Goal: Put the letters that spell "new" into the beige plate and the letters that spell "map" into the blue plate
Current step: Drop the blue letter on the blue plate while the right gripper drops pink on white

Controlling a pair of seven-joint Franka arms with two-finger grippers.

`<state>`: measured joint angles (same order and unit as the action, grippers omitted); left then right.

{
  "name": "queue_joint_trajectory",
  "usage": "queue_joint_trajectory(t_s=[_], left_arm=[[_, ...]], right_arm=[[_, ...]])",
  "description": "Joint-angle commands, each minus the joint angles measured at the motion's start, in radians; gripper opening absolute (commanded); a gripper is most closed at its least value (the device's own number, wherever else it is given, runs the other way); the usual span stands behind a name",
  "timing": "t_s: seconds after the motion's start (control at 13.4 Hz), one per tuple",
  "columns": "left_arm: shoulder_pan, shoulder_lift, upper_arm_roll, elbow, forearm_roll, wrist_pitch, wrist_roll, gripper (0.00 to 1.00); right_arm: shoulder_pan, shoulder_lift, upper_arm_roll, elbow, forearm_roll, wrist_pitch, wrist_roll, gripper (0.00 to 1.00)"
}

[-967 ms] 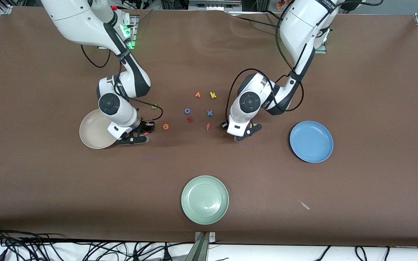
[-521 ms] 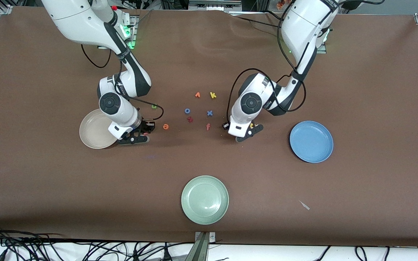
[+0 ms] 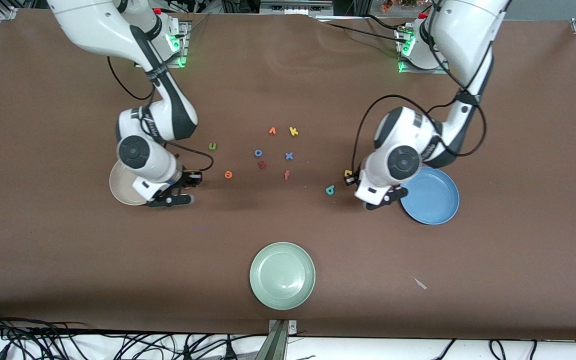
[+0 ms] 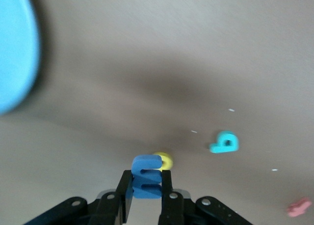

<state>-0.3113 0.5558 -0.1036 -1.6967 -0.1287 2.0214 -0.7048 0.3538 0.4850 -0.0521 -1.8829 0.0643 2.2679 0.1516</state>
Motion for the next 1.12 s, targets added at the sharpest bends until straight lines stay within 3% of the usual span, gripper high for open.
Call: queue_joint_trajectory(t_s=[0.0,0.22,0.37,0.45,0.52,0.67,0.74,0.82,1.04], left_arm=[[0.128,-0.034,0.007,-0.006,0.079,-0.07,0.224,0.17],[0.244,-0.008,0.012,-0.009,0.092,-0.063,0.488,0.18],[0.29,0.021,0.01,-0.014,0.1,-0.046,0.556,0.18],[0.288,0.041,0.012,-0.017,0.115,-0.033,0.565,0.18],[0.293,0.052,0.01,-0.015,0.148,-0.026,0.567,0.18],[0.294,0.061,0.01,-0.021,0.152,-0.018,0.568,0.25],[0.285,0.062,0.01,-0.018,0.155,-0.018,0.568,0.53],[0.291,0.056,0.007,-0.014,0.147,-0.02,0.568,1.0],[0.281,0.017,-0.02,-0.006,0.139,-0.035,0.556,1.0]], right_arm=[[-0.004,-0.057,-0.075,-0.027,-0.008,-0.06,-0.13,0.02],[-0.004,-0.104,-0.118,-0.113,-0.008,-0.035,-0.184,0.02],[-0.004,-0.111,-0.132,-0.194,-0.008,0.071,-0.21,0.07],[-0.004,-0.111,-0.135,-0.205,-0.006,0.094,-0.21,0.47],[-0.004,-0.109,-0.135,-0.202,-0.001,0.093,-0.195,0.99],[-0.004,-0.121,-0.132,-0.19,0.011,0.05,-0.149,1.0],[-0.003,-0.131,-0.126,-0.188,0.011,0.036,-0.101,1.0],[-0.001,-0.147,-0.098,-0.194,0.011,0.033,-0.036,1.0],[-0.001,-0.19,-0.016,-0.215,0.011,0.013,0.15,1.0]])
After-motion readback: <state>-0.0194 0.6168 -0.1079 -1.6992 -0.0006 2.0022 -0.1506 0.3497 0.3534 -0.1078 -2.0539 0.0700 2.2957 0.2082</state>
